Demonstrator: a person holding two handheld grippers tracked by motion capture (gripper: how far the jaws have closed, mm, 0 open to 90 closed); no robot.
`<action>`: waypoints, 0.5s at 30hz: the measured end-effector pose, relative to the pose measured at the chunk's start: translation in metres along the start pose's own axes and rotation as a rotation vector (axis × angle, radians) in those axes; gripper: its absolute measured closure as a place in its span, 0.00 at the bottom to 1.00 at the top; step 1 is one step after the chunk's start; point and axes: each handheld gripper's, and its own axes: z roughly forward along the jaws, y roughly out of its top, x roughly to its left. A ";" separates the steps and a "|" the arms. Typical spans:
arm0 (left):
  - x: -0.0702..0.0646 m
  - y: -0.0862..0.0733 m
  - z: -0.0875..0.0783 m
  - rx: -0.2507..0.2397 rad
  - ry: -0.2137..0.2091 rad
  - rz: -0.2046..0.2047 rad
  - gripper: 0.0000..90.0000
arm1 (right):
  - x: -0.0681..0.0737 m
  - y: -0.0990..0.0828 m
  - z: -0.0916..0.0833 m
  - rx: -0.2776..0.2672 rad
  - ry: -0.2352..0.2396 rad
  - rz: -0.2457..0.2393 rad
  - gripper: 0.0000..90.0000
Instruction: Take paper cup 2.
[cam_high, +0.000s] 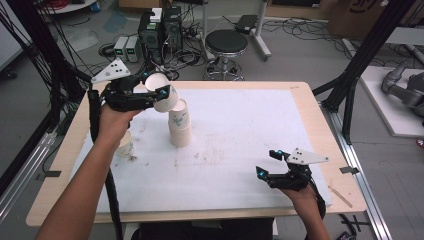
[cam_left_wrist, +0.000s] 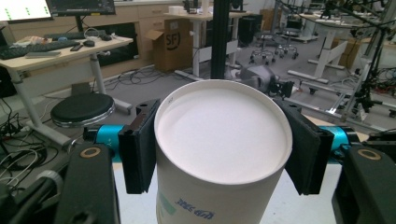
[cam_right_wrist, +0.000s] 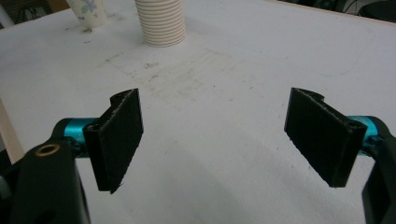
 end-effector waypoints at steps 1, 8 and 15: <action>-0.001 -0.001 -0.002 -0.005 -0.005 -0.002 0.40 | 0.000 0.000 0.000 -0.002 0.000 -0.003 0.22; -0.011 -0.015 -0.022 -0.027 -0.038 -0.017 0.40 | 0.002 0.001 0.001 -0.002 0.005 -0.005 0.22; -0.022 -0.037 -0.035 -0.032 -0.082 -0.031 0.40 | 0.002 0.002 0.002 0.000 -0.001 -0.004 0.22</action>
